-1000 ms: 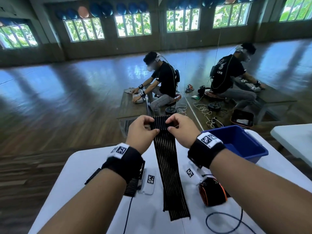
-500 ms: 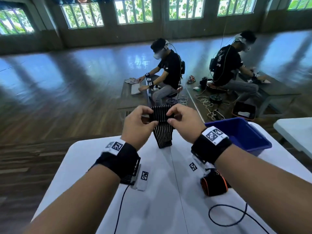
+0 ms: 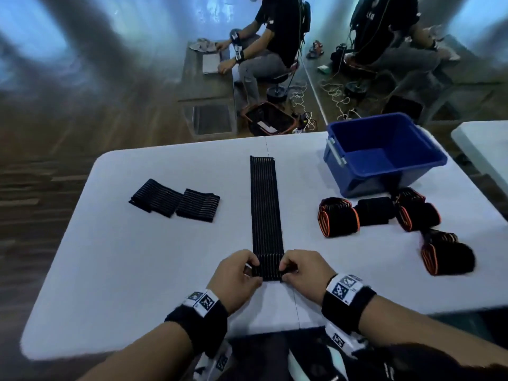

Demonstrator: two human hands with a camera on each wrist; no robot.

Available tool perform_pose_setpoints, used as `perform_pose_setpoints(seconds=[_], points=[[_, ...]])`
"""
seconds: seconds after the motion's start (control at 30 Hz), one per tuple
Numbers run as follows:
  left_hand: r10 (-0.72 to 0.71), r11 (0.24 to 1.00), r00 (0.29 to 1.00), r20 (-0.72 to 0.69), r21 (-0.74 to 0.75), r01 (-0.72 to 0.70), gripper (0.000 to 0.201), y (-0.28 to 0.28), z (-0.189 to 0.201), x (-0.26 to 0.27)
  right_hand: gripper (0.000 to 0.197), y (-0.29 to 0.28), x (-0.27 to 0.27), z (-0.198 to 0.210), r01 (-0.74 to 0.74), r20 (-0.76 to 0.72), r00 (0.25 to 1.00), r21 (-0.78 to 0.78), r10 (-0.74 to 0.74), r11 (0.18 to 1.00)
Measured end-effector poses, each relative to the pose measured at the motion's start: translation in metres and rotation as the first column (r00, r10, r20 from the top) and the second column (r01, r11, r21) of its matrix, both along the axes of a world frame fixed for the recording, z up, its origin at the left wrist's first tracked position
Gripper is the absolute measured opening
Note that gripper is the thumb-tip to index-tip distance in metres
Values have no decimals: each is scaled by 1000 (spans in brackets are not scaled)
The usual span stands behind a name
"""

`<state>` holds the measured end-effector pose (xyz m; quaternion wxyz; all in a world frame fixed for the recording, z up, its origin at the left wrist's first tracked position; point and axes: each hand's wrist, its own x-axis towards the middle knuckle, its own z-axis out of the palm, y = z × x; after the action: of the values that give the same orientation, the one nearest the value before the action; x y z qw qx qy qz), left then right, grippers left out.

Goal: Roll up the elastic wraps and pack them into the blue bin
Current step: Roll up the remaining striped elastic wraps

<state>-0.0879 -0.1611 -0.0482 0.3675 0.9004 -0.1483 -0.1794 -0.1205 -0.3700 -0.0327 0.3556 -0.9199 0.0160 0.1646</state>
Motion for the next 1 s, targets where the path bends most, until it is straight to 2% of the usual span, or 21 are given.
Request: perform_pose_setpoints(seconds=[0.1, 0.27, 0.43, 0.6, 0.83, 0.9, 1.0], points=[[-33, 998, 999, -38, 43, 34, 31, 1, -10, -12, 20, 1, -15, -11, -13, -4, 1000, -3, 13, 1000], [-38, 997, 996, -82, 61, 43, 41, 1, -16, -24, 37, 4, -27, -18, 96, -22, 995, 51, -95, 994], [-36, 997, 999, -37, 68, 39, 64, -1, -18, -24, 49, 6, -26, -20, 71, -32, 997, -4, -71, 997], [-156, 969, 987, 38, 198, 146, 59, 2, -18, -22, 59, 6, -30, -19, 9, -55, 998, -50, -11, 999], [-364, 864, 924, 117, 414, 288, 61, 7, -21, -26, 59, 6, -34, -24, -88, -96, 993, -148, 74, 985], [-378, 850, 919, 110, 435, 298, 64, 7, -23, -24, 58, 6, -34, -23, -126, -87, 990, -183, 111, 975], [-353, 871, 933, 74, 390, 299, 65, 9, -25, -22, 57, 4, -35, -21, -119, -84, 991, -165, 106, 979]])
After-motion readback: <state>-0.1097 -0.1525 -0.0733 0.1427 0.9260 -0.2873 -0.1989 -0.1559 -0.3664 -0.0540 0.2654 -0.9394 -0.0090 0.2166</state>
